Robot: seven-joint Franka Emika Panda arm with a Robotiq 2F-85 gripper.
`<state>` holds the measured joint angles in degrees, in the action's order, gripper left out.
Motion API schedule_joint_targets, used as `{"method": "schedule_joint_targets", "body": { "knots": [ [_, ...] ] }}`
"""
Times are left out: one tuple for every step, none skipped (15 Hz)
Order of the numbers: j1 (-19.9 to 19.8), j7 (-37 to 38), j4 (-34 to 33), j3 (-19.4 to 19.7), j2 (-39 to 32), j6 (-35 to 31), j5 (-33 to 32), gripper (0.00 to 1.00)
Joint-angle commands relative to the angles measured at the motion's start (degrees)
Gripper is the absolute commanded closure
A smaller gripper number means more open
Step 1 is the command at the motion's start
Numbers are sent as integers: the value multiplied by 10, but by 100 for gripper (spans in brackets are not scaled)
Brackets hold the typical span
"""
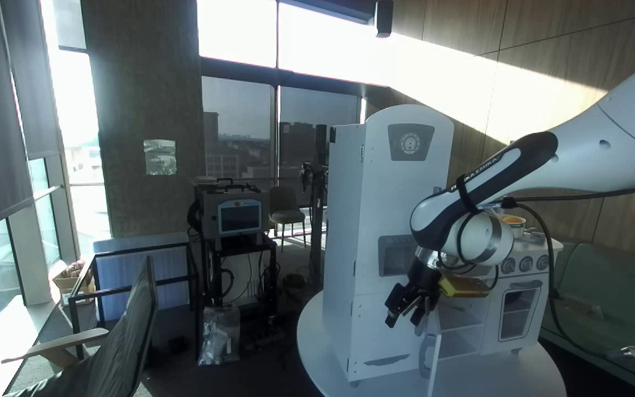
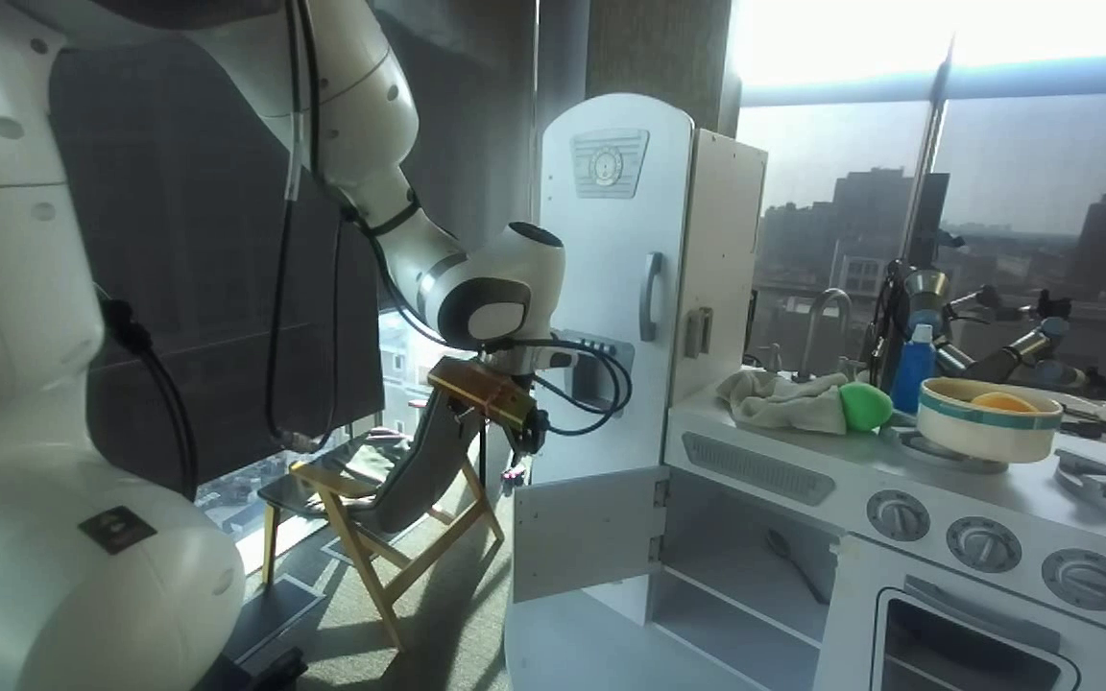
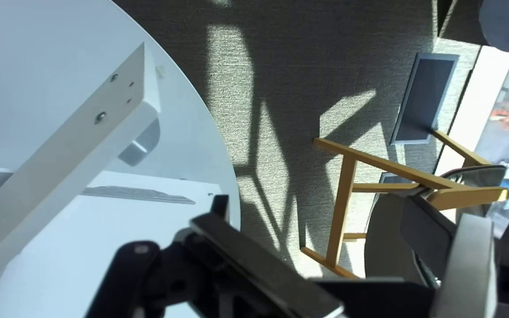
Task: Close the cabinet door on the left and open the cabinet door on the lower right
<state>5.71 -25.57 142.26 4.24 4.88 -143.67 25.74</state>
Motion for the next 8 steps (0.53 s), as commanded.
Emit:
{"method": "schedule_joint_targets", "body": {
  "knots": [
    [-27, 51, -28, -7, -34, -24, -34, 0],
    [-36, 63, -28, -4, -34, -25, -43, 0],
    [-45, 74, -27, -1, -36, -29, -54, 0],
    [-53, 81, -27, 1, -36, -30, -59, 0],
    [-62, 86, -24, 4, -33, -27, -64, 0],
    [-69, 89, -21, 7, -28, -24, -66, 0],
    [-76, 92, -17, 10, -23, -24, -67, 0],
    [-83, 95, -16, 13, -22, -24, -68, 0]
  ]
}}
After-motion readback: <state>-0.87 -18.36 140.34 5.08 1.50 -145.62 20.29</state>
